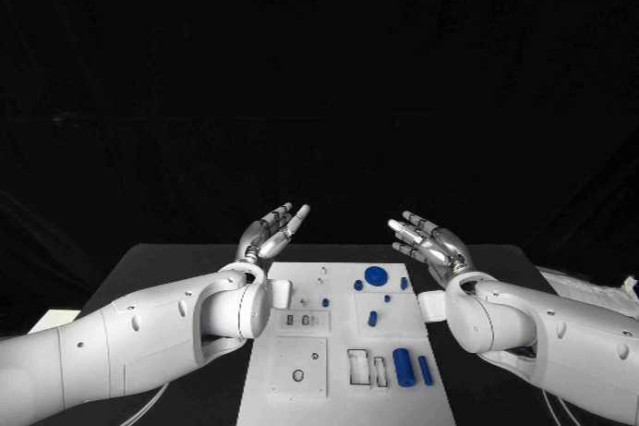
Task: Assemble the parts on the task board
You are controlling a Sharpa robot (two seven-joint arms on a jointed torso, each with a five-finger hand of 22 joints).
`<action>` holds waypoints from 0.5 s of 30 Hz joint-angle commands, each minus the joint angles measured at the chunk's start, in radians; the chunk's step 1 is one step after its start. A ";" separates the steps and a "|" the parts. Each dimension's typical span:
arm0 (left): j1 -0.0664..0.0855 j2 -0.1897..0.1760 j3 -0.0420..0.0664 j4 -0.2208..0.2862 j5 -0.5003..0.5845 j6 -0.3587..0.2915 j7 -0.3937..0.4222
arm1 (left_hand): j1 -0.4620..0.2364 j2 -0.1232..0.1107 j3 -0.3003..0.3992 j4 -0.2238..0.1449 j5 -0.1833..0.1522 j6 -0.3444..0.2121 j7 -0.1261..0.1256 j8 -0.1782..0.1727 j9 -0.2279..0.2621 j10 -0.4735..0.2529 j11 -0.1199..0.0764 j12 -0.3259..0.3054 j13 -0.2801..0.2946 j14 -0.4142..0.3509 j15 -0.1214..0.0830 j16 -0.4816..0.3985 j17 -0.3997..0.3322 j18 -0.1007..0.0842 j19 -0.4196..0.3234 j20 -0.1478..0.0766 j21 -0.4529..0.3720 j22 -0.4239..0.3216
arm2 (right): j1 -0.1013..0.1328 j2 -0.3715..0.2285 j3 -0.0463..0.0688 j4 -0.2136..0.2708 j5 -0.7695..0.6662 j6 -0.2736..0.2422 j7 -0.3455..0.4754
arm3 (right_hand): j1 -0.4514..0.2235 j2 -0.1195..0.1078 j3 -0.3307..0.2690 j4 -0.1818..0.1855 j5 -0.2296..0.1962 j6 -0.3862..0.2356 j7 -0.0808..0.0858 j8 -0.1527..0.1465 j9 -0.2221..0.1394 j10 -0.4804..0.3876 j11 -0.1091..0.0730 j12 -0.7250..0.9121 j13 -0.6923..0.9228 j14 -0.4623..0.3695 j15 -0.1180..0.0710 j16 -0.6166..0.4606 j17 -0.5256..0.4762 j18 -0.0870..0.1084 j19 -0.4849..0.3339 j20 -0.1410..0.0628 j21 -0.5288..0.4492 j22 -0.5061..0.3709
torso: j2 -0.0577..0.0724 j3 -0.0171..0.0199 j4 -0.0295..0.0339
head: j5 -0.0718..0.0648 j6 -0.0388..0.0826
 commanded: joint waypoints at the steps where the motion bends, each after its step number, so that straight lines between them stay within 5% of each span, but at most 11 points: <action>1: 0.002 0.002 0.000 -0.001 0.014 0.061 0.024 | 0.039 0.004 0.008 0.011 0.006 0.023 0.132 0.007 0.003 0.025 0.006 0.007 0.003 0.035 0.006 0.011 0.005 0.018 0.011 0.013 0.008 0.004 | 0.001 -0.001 0.002 -0.011 -0.090 0.187 -0.051 | 0.096 0.012 0.016 -0.045 0.008 0.079 0.141 0.014 0.009 0.104 0.030 0.017 0.009 0.121 0.030 0.021 0.011 0.039 0.095 0.004 0.021 0.012 | 0.000 -0.0001 -0.0003 | 0.000 0.000; 4: 0.002 0.002 0.000 -0.001 0.014 0.061 0.024 | 0.055 0.020 0.021 0.010 0.004 0.069 0.138 0.014 0.008 0.083 0.015 0.014 0.008 0.128 0.012 0.031 0.017 0.014 0.053 0.014 0.023 0.012 | 0.001 -0.002 0.004 -0.019 -0.103 0.220 -0.060 | 0.144 0.014 0.029 -0.078 -0.002 0.182 0.144 0.026 0.017 0.238 0.035 0.031 0.016 0.314 0.018 0.049 0.022 0.071 0.257 0.005 0.060 0.031 | 0.000 -0.0001 -0.0003 | 0.000 0.000; 7: 0.002 0.002 0.000 -0.001 0.014 0.061 0.024 | 0.081 0.041 0.033 0.006 0.000 0.170 0.142 0.032 0.017 0.205 0.023 0.033 0.018 0.316 0.014 0.078 0.039 0.012 0.178 0.014 0.068 0.036 | 0.001 -0.003 0.004 -0.021 -0.109 0.232 -0.063 | 0.189 0.016 0.045 -0.114 -0.007 0.350 0.123 0.049 0.030 0.465 0.009 0.060 0.029 0.530 -0.013 0.084 0.033 0.105 0.382 0.004 0.101 0.043 | 0.000 -0.0001 -0.0003 | 0.000 0.000; 8: 0.002 -0.009 0.000 -0.008 0.028 0.074 0.048 | 0.089 0.047 0.035 0.004 -0.001 0.208 0.143 0.040 0.021 0.254 0.018 0.040 0.021 0.357 0.006 0.092 0.044 0.018 0.243 0.014 0.092 0.049 | 0.011 -0.020 0.005 -0.049 -0.223 0.152 -0.002 | 0.198 0.016 0.049 -0.122 -0.008 0.393 0.117 0.055 0.033 0.511 0.000 0.069 0.032 0.557 -0.022 0.091 0.034 0.113 0.401 0.003 0.108 0.044 | 0.001 0.0002 -0.0021 | -0.020 -0.012; 10: 0.002 -0.016 0.000 -0.007 0.031 0.079 0.056 | 0.118 0.063 0.038 -0.006 -0.004 0.344 0.131 0.065 0.032 0.443 -0.002 0.070 0.034 0.460 -0.023 0.127 0.053 0.046 0.499 0.009 0.190 0.094 | 0.012 -0.021 0.006 -0.057 -0.270 0.137 0.005 | 0.212 0.020 0.064 -0.141 -0.011 0.531 0.100 0.068 0.039 0.583 -0.022 0.076 0.028 0.637 -0.045 0.100 0.031 0.123 0.461 -0.006 0.132 0.047 | 0.002 0.0004 -0.0029 | -0.023 -0.012; 11: 0.002 -0.020 0.000 -0.006 0.032 0.081 0.060 | 0.131 0.068 0.039 -0.012 -0.005 0.413 0.121 0.079 0.038 0.553 -0.015 0.093 0.042 0.522 -0.043 0.151 0.061 0.064 0.563 0.006 0.222 0.106 | 0.013 -0.022 0.006 -0.060 -0.289 0.132 0.006 | 0.215 0.019 0.068 -0.149 -0.014 0.578 0.093 0.072 0.040 0.605 -0.028 0.078 0.028 0.666 -0.054 0.104 0.032 0.125 0.481 -0.013 0.140 0.047 | 0.003 0.0003 -0.0025 | -0.024 -0.012; 15: 0.002 -0.037 0.000 0.003 0.034 0.095 0.061 | 0.186 0.075 0.042 -0.049 -0.007 0.574 0.094 0.108 0.047 0.677 -0.051 0.120 0.043 0.665 -0.087 0.192 0.078 0.077 0.713 -0.026 0.285 0.123 | 0.016 -0.023 0.008 -0.071 -0.361 0.120 0.000 | 0.213 0.020 0.086 -0.170 -0.017 0.640 0.081 0.066 0.037 0.668 -0.048 0.072 0.027 0.749 -0.079 0.107 0.032 0.125 0.544 -0.039 0.162 0.047 | 0.007 0.0013 -0.0022 | -0.029 -0.016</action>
